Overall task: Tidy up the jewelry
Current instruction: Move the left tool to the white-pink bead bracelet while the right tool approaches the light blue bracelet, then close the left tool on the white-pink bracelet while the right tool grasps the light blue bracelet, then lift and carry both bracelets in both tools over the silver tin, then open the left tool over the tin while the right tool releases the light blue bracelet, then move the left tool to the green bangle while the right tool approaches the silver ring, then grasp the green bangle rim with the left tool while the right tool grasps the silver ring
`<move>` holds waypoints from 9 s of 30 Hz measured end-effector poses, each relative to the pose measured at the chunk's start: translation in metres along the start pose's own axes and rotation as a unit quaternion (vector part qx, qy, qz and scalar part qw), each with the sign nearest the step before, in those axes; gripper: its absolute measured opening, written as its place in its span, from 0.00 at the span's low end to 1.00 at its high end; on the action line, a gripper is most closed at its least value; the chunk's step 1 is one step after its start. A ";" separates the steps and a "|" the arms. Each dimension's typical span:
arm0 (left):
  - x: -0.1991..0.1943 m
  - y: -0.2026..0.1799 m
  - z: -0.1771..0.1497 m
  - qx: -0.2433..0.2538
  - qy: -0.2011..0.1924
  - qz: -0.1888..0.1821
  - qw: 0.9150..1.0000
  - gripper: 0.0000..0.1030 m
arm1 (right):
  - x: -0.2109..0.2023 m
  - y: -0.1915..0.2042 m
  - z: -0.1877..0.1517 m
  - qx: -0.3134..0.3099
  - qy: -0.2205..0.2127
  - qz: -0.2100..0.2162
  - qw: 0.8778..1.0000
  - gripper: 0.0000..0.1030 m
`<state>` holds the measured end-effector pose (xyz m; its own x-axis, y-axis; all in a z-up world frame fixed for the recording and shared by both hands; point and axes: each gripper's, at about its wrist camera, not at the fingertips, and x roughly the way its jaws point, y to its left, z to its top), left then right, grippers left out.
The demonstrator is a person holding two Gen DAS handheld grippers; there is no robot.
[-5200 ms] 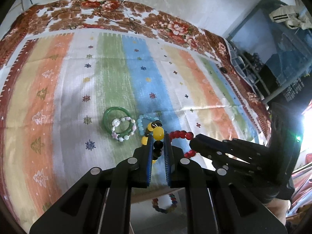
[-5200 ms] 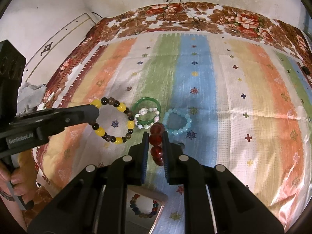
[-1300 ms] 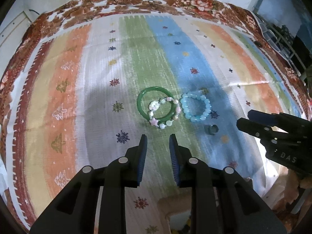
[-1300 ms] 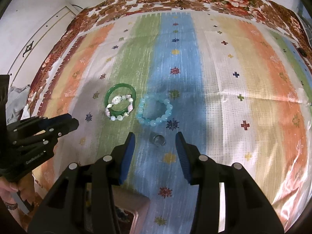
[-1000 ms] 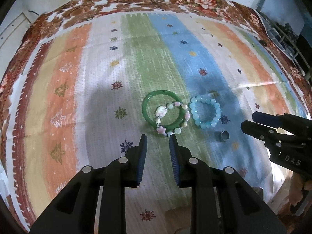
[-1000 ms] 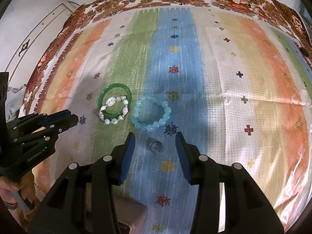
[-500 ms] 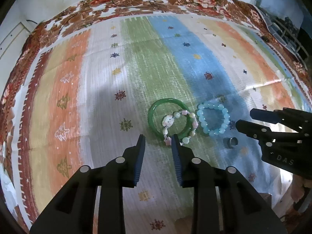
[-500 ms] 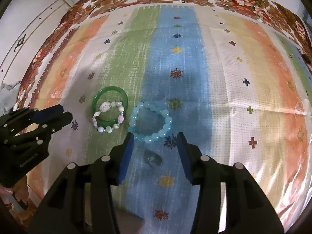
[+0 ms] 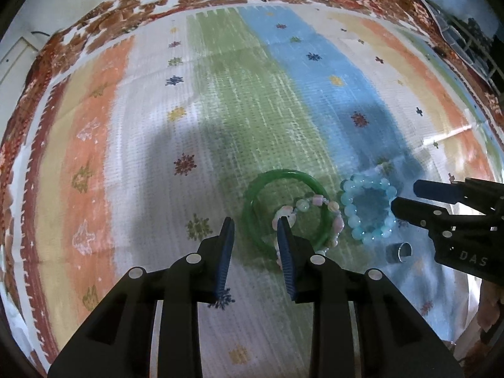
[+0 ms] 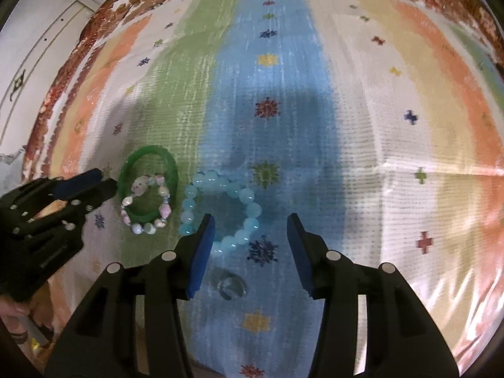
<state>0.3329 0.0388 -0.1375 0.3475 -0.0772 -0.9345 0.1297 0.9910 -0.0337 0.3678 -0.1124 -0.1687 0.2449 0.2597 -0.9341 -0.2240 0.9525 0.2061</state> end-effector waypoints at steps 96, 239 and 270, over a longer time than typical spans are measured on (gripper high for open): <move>-0.150 -0.086 -0.075 0.097 -0.164 0.028 0.981 0.17 | -0.146 0.059 -0.105 -0.120 -0.125 0.041 0.984 0.13; 0.006 0.016 -0.009 -0.073 0.027 0.012 0.997 0.46 | -0.010 0.023 -0.044 -0.062 0.023 -0.023 0.998 0.61; 0.019 0.014 -0.005 -0.036 0.040 0.029 0.998 0.07 | 0.007 0.028 -0.050 -0.080 0.031 -0.015 0.996 0.23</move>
<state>0.3371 0.0516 -0.1577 0.2770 -0.0143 -0.9608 0.0436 0.9990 -0.0022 0.3158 -0.0913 -0.1844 0.1963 0.2156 -0.9566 -0.3657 0.9213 0.1326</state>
